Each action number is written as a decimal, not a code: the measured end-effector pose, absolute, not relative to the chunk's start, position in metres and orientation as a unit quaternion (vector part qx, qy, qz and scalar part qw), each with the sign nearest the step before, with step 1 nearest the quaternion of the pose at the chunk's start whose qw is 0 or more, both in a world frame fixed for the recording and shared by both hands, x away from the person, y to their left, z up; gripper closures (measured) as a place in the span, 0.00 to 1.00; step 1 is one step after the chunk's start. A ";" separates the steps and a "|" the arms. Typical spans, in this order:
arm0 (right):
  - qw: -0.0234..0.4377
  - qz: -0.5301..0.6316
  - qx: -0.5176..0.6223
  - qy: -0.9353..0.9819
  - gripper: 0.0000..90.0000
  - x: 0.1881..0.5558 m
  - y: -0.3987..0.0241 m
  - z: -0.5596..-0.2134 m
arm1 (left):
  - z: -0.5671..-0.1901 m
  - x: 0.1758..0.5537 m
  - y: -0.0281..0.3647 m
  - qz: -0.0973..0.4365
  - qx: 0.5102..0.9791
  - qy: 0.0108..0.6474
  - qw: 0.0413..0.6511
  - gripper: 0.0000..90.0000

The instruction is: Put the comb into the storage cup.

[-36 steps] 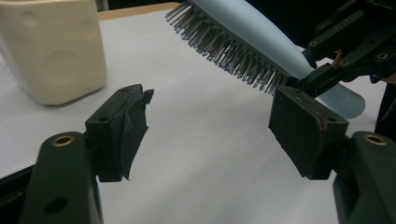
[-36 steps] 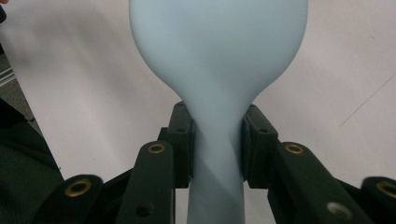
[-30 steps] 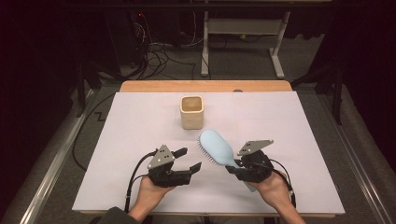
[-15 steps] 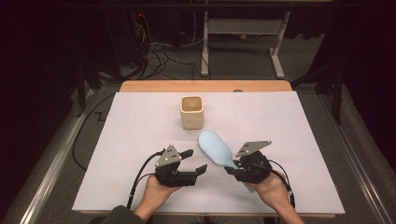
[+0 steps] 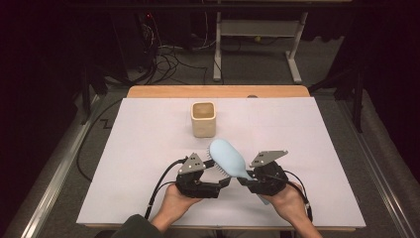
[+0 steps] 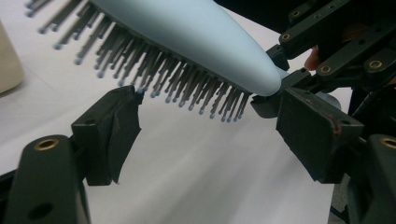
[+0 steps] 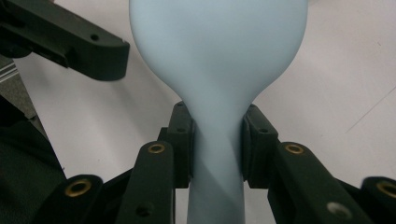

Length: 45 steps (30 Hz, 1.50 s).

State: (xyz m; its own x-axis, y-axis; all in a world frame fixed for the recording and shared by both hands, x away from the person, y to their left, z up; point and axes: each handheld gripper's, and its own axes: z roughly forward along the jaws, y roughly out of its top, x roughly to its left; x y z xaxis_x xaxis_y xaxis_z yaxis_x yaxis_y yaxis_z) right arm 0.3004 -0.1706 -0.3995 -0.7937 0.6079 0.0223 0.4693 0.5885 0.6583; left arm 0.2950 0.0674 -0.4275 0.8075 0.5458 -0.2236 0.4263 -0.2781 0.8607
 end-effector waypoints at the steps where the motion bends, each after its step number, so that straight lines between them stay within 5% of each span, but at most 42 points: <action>1: 0.105 0.337 0.305 0.885 0.78 0.300 -0.171 -0.399 | -0.428 0.295 0.066 0.056 0.798 0.305 0.516 0.24; 26: 0.129 0.341 0.287 0.886 0.78 0.294 -0.165 -0.398 | -0.423 0.306 0.048 0.011 0.782 0.333 0.528 0.20; 45: 0.149 0.324 0.284 0.890 0.78 0.292 -0.157 -0.402 | -0.421 0.311 0.046 -0.002 0.774 0.355 0.524 0.30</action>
State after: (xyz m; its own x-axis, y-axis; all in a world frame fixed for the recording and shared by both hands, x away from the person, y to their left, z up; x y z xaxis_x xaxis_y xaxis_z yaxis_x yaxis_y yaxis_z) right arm 0.2916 -0.1571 -0.4018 -0.7944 0.6020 -0.0811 0.4093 0.6291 0.6608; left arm 0.3109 0.0463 -0.4210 0.7475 0.5477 -0.3759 0.5529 -0.1993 0.8091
